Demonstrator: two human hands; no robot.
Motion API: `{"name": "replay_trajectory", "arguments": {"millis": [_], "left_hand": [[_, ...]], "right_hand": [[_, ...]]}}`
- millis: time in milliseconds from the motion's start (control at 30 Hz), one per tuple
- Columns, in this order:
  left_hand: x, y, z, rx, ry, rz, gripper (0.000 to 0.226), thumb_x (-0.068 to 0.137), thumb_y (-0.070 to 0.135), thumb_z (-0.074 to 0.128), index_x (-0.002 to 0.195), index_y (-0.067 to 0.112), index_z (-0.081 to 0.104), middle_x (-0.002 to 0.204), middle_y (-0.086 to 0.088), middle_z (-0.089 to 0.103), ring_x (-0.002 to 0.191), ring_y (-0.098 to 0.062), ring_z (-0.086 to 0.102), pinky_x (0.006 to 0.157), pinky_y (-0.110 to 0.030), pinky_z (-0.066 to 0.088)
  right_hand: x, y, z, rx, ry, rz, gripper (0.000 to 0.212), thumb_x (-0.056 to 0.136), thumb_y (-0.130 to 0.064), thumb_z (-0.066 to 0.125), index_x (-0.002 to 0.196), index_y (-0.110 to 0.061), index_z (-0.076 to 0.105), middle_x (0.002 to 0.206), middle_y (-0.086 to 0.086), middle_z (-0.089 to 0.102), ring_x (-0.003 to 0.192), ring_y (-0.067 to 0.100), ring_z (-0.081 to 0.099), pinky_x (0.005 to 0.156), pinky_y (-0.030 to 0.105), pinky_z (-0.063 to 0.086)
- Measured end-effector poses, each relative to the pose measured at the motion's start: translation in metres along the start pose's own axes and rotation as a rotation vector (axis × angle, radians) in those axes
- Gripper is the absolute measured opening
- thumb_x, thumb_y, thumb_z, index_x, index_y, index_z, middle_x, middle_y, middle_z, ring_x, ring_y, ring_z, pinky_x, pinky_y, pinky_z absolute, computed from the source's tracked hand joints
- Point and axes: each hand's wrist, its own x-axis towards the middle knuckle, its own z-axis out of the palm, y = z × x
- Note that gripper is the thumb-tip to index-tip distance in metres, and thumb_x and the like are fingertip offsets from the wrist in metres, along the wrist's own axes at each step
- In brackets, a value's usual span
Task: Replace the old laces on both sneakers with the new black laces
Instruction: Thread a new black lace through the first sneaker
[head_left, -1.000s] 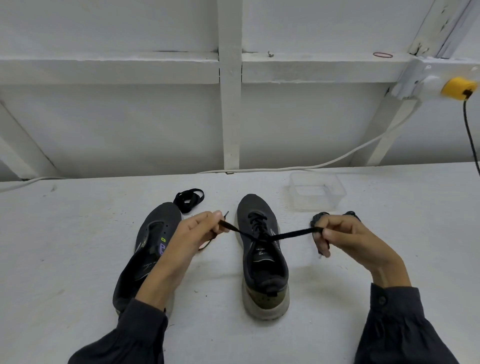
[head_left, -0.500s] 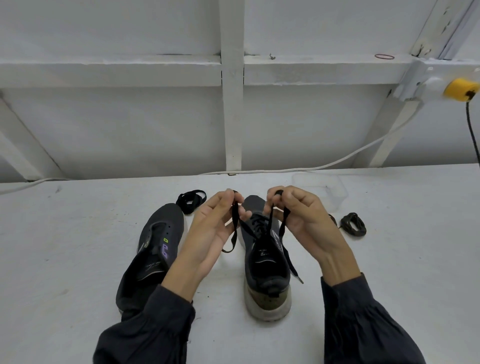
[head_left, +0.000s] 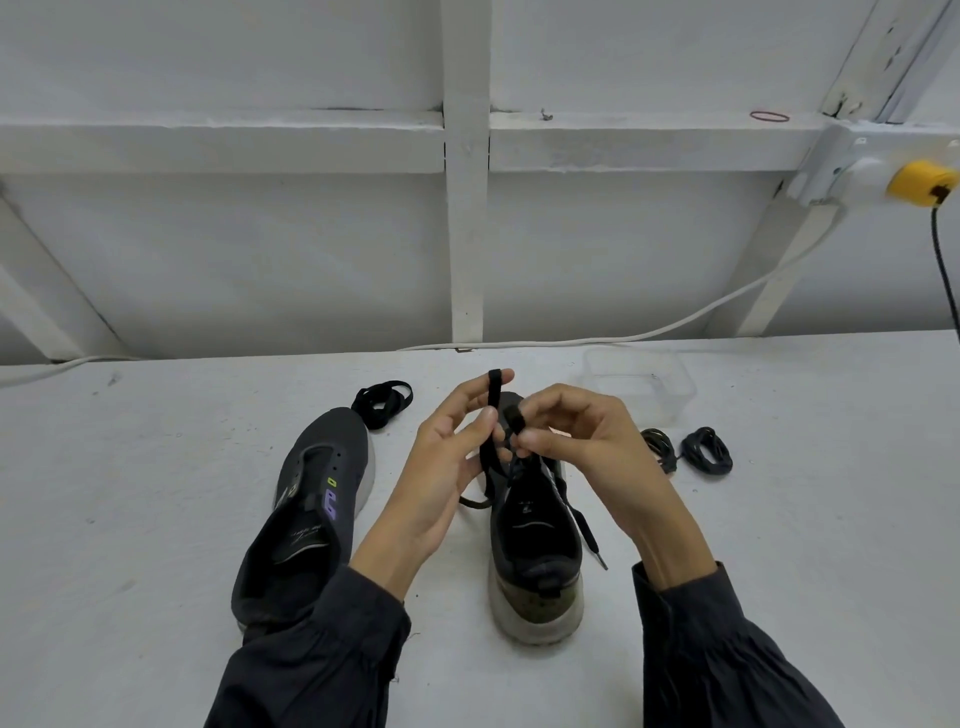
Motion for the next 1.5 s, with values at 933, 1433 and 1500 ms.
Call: {"name": "replay_trajectory", "arguments": {"millis": [933, 1433, 1500], "left_hand": [[-0.001, -0.011, -0.001, 0.370, 0.072, -0.008, 0.015, 0.081, 0.007, 0.076, 0.094, 0.015, 0.074, 0.084, -0.001, 0.075, 0.072, -0.009, 0.069, 0.063, -0.013, 0.050], [0.002, -0.020, -0.009, 0.710, -0.042, 0.482, 0.022, 0.082, -0.006, 0.068, 0.078, 0.015, 0.071, 0.083, 0.009, 0.072, 0.085, -0.012, 0.068, 0.076, -0.027, 0.055], [0.002, -0.023, -0.008, 0.676, -0.027, 0.486, 0.024, 0.083, -0.007, 0.067, 0.080, 0.017, 0.070, 0.085, 0.008, 0.072, 0.087, -0.014, 0.069, 0.079, -0.033, 0.056]], "right_hand": [[0.004, 0.022, 0.000, -0.315, 0.462, -0.106, 0.017, 0.067, -0.005, 0.087, 0.072, -0.017, 0.077, 0.067, -0.001, 0.070, 0.058, 0.012, 0.062, 0.056, 0.020, 0.047], [-0.005, 0.020, -0.033, -0.319, -0.136, 0.178, 0.010, 0.081, -0.013, 0.076, 0.074, -0.019, 0.078, 0.077, -0.002, 0.066, 0.071, 0.009, 0.060, 0.069, 0.019, 0.047], [-0.006, 0.022, -0.034, -0.259, -0.193, 0.193, 0.016, 0.086, -0.013, 0.073, 0.071, -0.019, 0.074, 0.075, -0.001, 0.061, 0.066, 0.009, 0.051, 0.065, 0.017, 0.042]]}}
